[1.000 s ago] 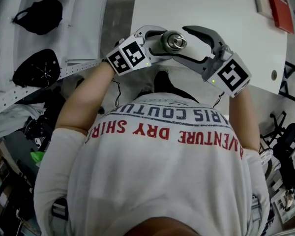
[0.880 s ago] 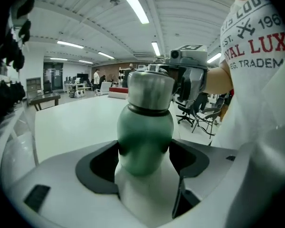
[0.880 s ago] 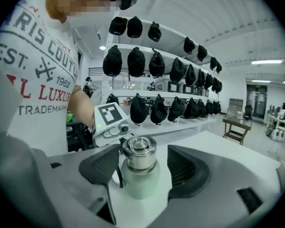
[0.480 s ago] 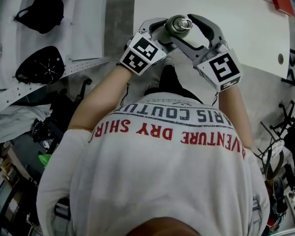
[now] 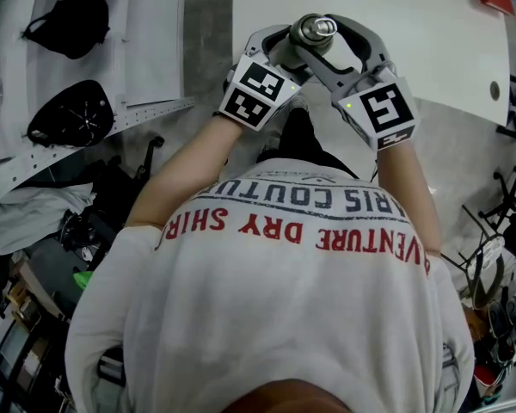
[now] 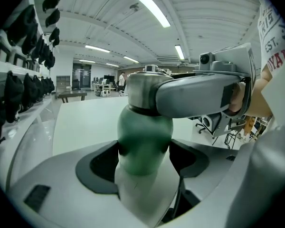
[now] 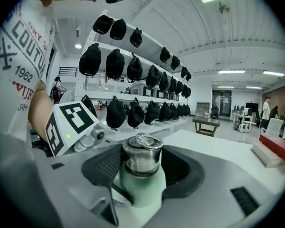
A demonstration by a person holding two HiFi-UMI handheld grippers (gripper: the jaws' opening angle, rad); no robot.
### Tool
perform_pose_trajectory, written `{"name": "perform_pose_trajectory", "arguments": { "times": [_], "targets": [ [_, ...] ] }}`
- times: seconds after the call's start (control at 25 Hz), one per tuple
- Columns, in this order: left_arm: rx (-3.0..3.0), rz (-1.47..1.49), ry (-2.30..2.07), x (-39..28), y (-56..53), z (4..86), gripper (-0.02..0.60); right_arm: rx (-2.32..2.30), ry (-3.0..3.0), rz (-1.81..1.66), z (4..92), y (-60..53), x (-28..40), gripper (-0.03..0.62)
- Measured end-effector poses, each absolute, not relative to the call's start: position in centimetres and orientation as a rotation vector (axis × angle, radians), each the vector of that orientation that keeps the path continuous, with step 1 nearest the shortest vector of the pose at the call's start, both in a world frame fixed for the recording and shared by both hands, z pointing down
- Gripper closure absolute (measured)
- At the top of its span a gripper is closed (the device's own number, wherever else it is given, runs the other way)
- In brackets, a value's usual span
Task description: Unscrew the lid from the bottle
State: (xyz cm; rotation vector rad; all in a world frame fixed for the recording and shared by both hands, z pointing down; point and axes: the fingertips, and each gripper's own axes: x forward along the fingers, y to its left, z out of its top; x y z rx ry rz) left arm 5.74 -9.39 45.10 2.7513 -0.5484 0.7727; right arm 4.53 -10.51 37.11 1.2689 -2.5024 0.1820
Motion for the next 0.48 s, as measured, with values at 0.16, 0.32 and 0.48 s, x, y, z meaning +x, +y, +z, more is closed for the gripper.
{"name": "perform_pose_trajectory", "arguments": {
  "times": [0.16, 0.32, 0.48],
  "targets": [
    [2.754, 0.773, -0.543, 5.85, -9.36, 45.03, 0.23, 1.257, -2.509, 0.171, 37.07, -10.45, 4.61, 0.341],
    [2.76, 0.784, -0.526, 5.85, -9.32, 45.02, 0.23, 1.225, -2.52, 0.165, 37.07, -10.38, 4.6, 0.342],
    [2.775, 0.802, -0.476, 5.75, -9.31, 45.03, 0.232, 1.153, -2.544, 0.164, 37.08, -10.31, 4.5, 0.342]
  ]
}}
